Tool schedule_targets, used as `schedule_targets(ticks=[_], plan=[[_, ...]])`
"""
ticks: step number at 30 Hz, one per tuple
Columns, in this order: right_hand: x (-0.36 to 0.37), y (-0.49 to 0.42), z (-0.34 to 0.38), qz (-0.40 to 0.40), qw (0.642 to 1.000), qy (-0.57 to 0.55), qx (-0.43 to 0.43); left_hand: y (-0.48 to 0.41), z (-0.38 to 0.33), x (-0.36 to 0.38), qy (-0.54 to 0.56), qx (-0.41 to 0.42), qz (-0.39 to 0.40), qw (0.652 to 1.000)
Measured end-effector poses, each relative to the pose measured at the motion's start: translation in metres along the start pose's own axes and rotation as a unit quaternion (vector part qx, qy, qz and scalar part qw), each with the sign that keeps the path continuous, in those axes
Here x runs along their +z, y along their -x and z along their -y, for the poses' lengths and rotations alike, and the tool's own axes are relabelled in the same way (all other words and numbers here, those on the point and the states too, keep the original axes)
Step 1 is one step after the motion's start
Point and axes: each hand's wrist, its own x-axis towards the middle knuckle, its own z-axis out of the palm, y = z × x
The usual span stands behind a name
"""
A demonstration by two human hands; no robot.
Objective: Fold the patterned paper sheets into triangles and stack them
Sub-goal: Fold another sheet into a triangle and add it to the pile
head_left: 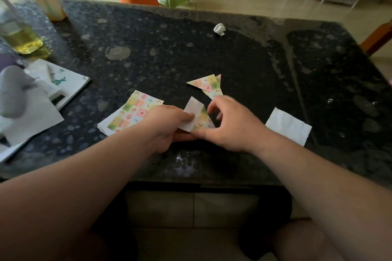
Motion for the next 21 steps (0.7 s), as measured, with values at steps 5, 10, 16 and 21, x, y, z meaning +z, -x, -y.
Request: schedule_targets(ticks=[5, 10, 16, 21], plan=[[0.013, -0.002, -0.005, 0.005, 0.998, 0.065, -0.012, 0.002, 0.001, -0.001, 0.053, -0.018, 0.039, 0.998], [0.008, -0.002, -0.014, 0.024, 0.999, -0.03, -0.001, 0.0, 0.004, -0.005, 0.037, -0.027, 0.07, 0.996], [0.003, -0.005, -0.015, 0.037, 0.999, -0.024, 0.001, 0.002, 0.002, -0.006, 0.058, -0.041, 0.094, 0.993], [0.003, -0.003, -0.015, 0.032, 0.998, -0.046, -0.015, 0.0, 0.003, -0.005, 0.034, -0.041, 0.085, 0.995]])
